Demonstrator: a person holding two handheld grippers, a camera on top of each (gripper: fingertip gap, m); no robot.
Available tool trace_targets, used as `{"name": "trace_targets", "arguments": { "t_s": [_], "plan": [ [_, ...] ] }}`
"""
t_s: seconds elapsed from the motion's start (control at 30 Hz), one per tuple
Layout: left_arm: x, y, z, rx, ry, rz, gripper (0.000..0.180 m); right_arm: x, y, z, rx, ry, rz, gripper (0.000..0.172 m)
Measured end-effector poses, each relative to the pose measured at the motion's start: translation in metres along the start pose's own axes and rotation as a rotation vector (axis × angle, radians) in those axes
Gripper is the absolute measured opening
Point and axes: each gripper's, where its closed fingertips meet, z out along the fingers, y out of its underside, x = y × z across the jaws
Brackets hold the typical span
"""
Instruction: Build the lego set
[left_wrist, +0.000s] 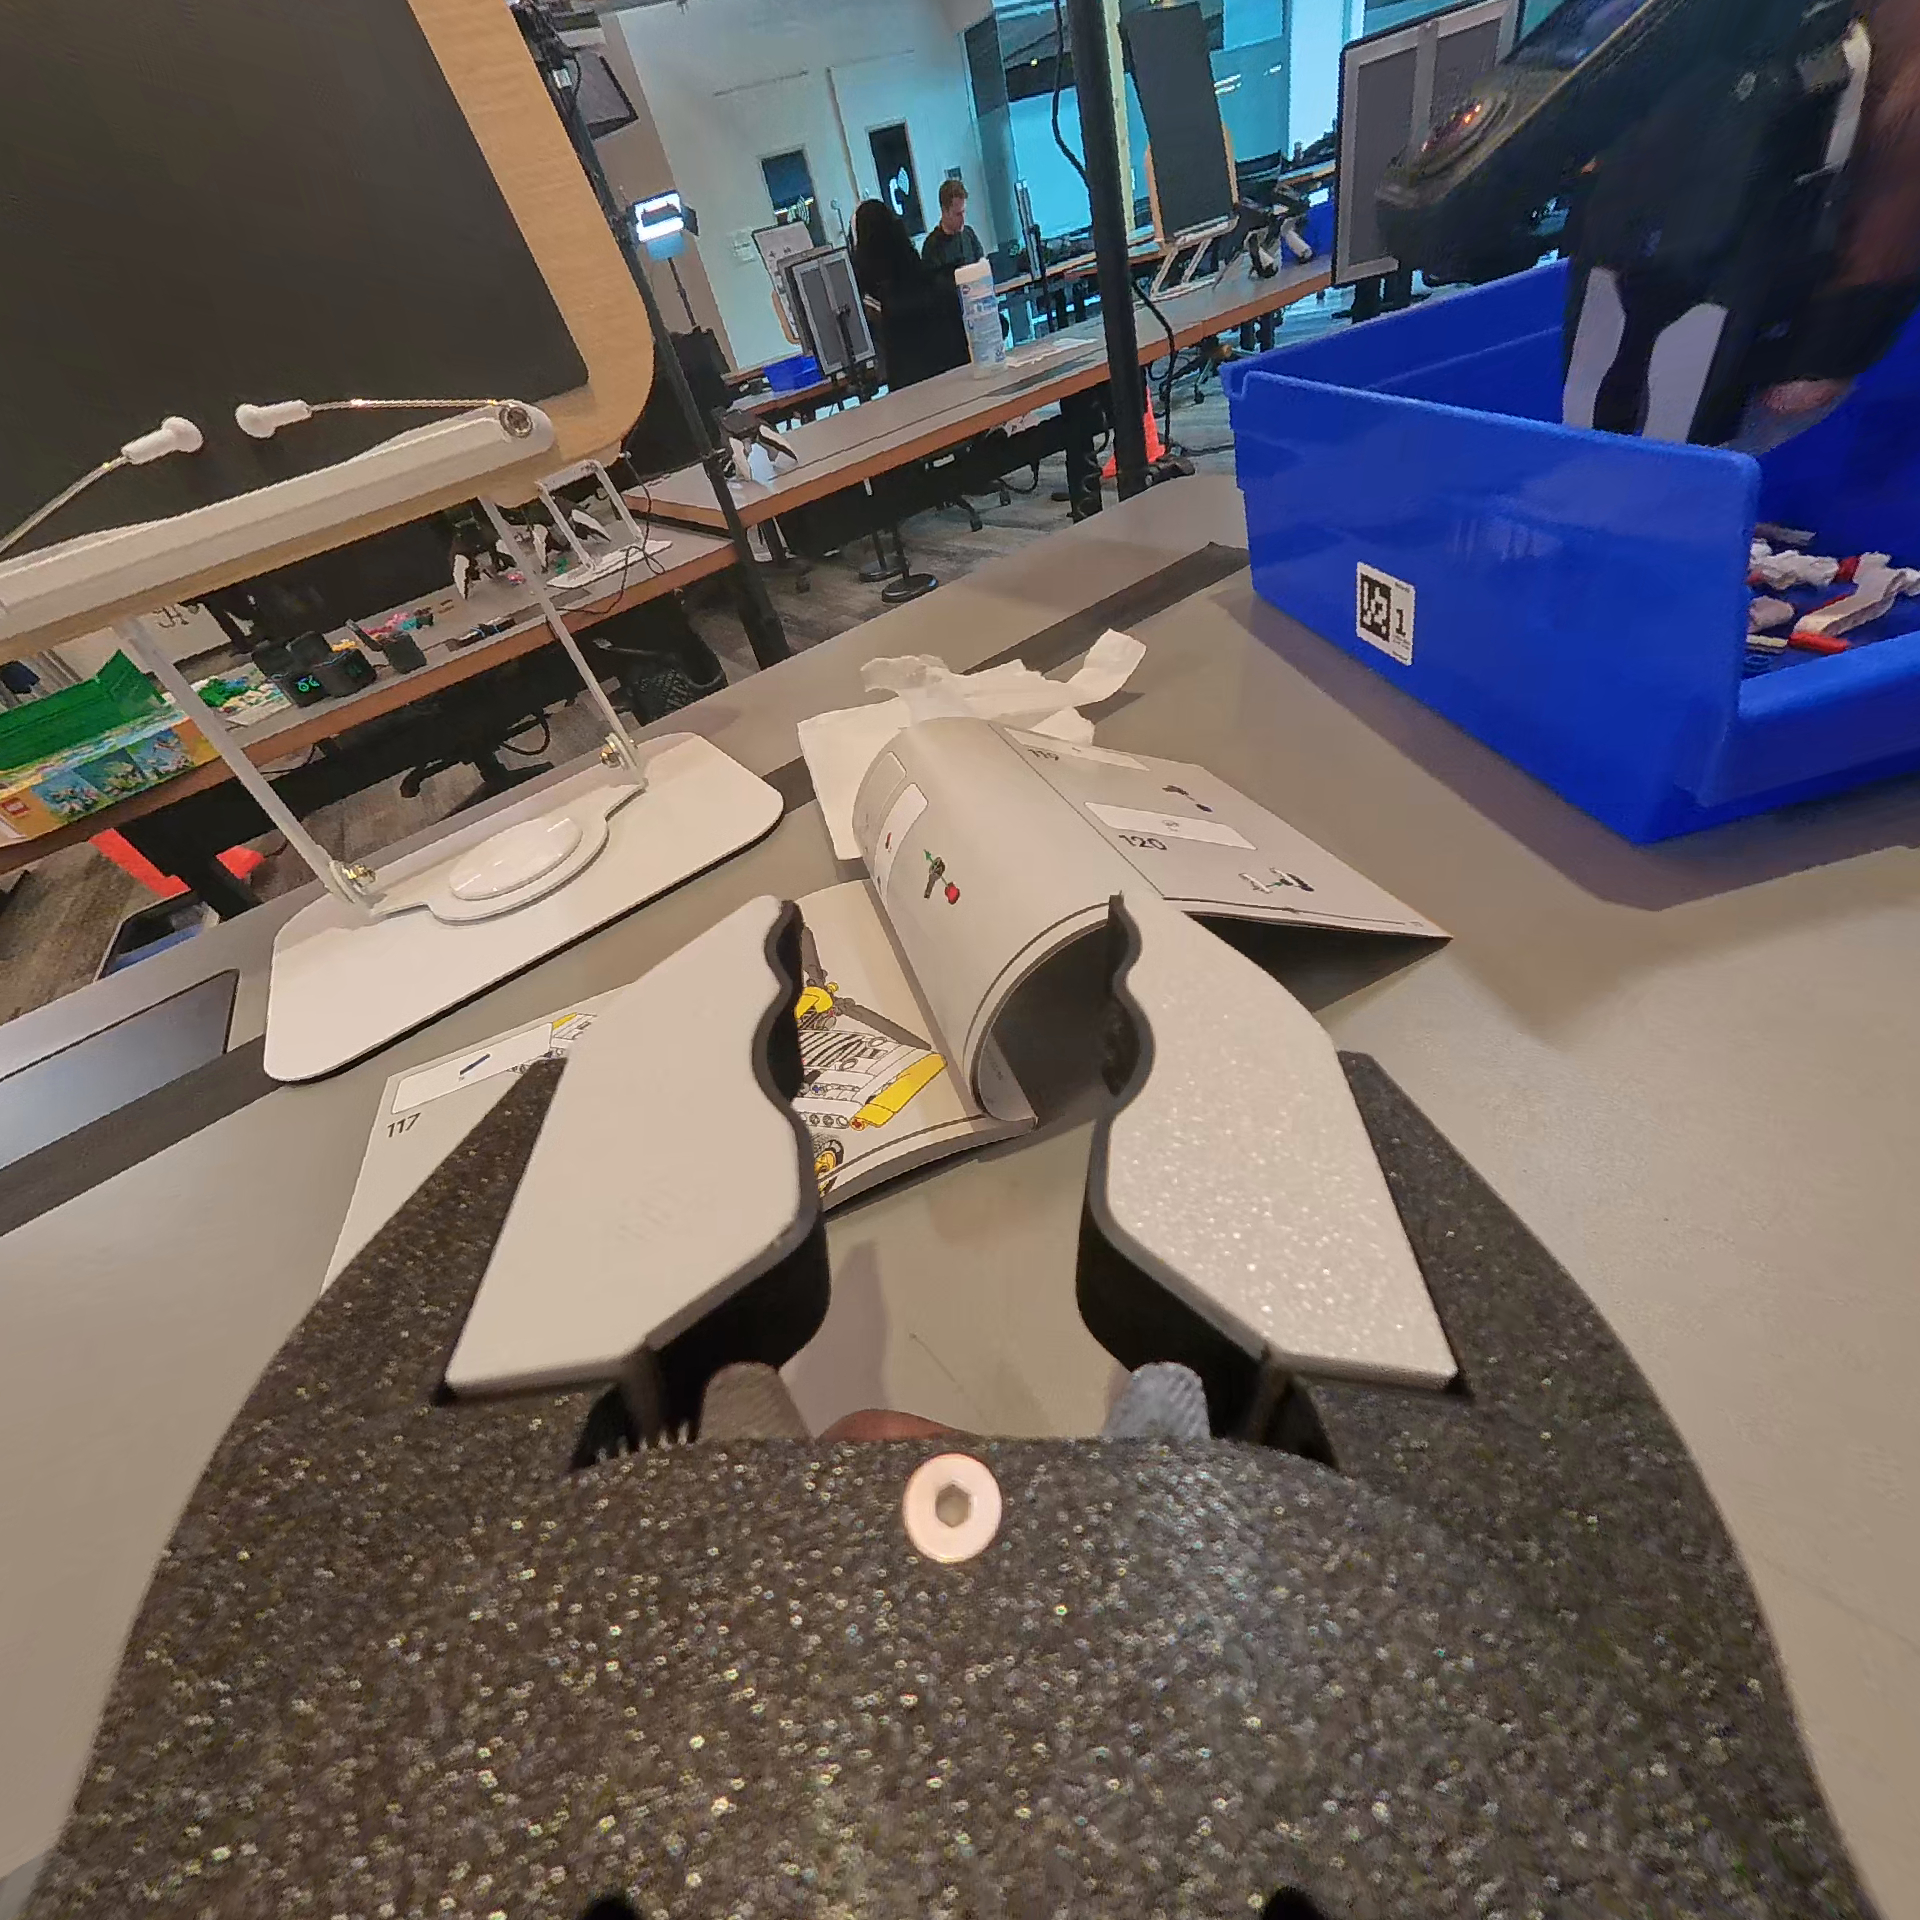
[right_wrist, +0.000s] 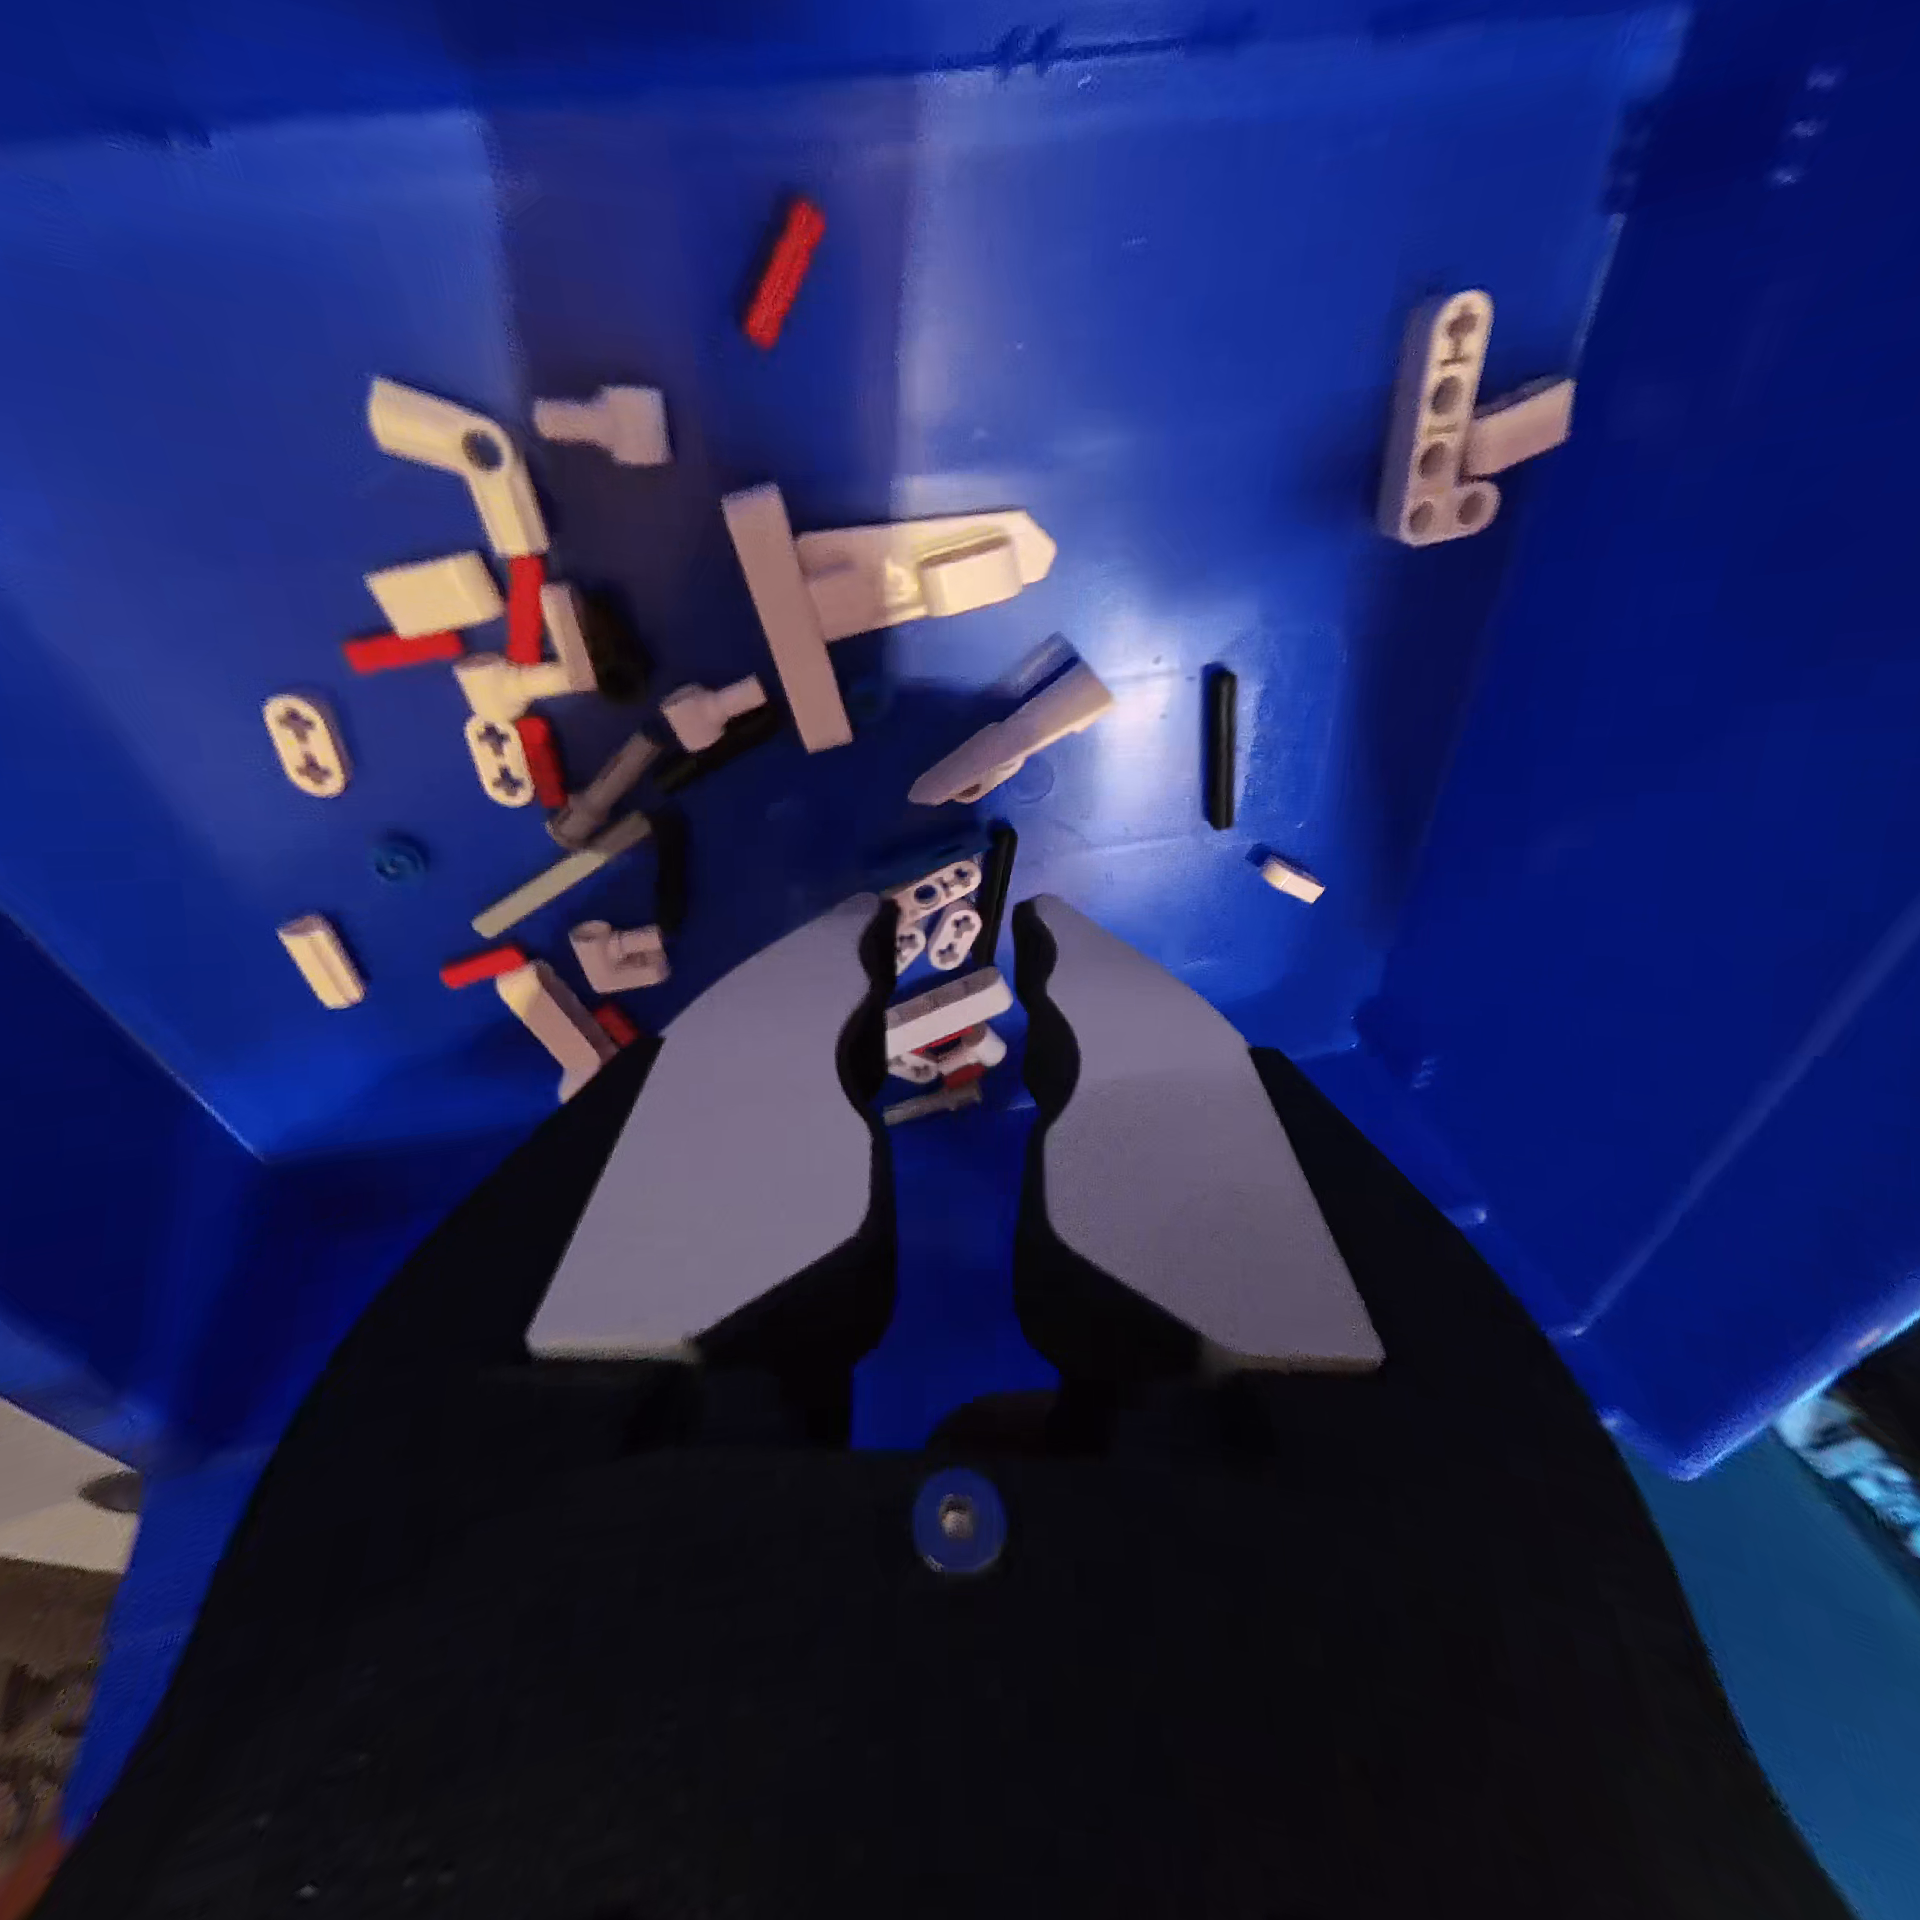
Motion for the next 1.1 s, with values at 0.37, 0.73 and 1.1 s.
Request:
{"name": "trace_targets", "arguments": {
  "t_s": [0.37,0.73,1.1],
  "plan": [
    [0.003,0.002,0.002,-0.015,0.012,0.014,0.056,-0.002,-0.003,0.010,0.013,-0.045,-0.165,0.035],
    [0.002,0.003,0.002,-0.018,0.016,0.000,0.056,-0.003,-0.006,0.015,0.047,-0.069,-0.241,0.034],
    [0.002,0.003,0.003,-0.021,0.018,-0.004,0.056,-0.005,-0.006,0.016,0.046,-0.105,-0.267,0.022]
  ]
}}
